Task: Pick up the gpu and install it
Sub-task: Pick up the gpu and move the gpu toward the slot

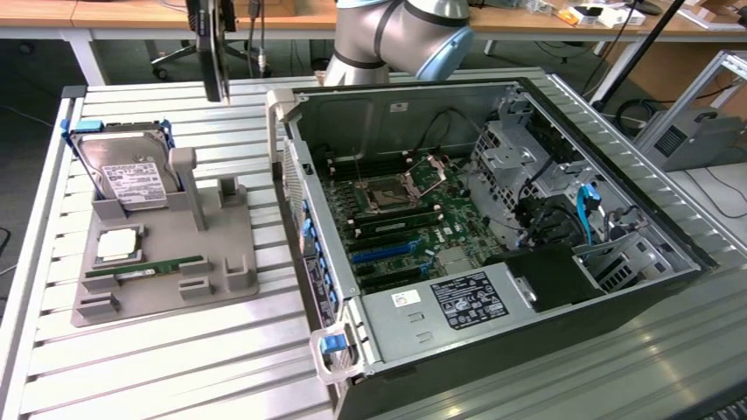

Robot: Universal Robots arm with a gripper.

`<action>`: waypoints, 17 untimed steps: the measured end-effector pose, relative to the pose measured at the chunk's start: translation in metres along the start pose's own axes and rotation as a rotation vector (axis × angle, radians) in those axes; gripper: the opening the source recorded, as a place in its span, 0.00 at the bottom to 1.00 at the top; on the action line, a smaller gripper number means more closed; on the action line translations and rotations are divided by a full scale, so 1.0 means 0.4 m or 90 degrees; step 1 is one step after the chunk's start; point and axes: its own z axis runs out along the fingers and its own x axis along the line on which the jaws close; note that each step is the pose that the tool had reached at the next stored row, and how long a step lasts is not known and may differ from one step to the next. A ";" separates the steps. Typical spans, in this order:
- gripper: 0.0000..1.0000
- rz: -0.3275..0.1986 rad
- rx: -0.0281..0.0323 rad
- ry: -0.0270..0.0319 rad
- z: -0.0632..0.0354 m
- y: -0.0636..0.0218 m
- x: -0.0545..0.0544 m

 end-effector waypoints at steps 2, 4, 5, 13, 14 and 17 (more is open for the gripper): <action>0.30 0.000 0.0000 0.0000 0.002 -0.001 -0.003; 0.30 0.000 0.0001 0.0000 0.003 -0.002 -0.006; 0.30 0.000 0.0001 0.0001 0.004 -0.003 -0.008; 0.30 0.000 0.0000 0.0000 0.011 -0.008 -0.028; 0.30 0.000 0.0000 0.0000 0.012 -0.008 -0.031; 0.30 0.000 0.0000 0.0000 0.015 -0.010 -0.039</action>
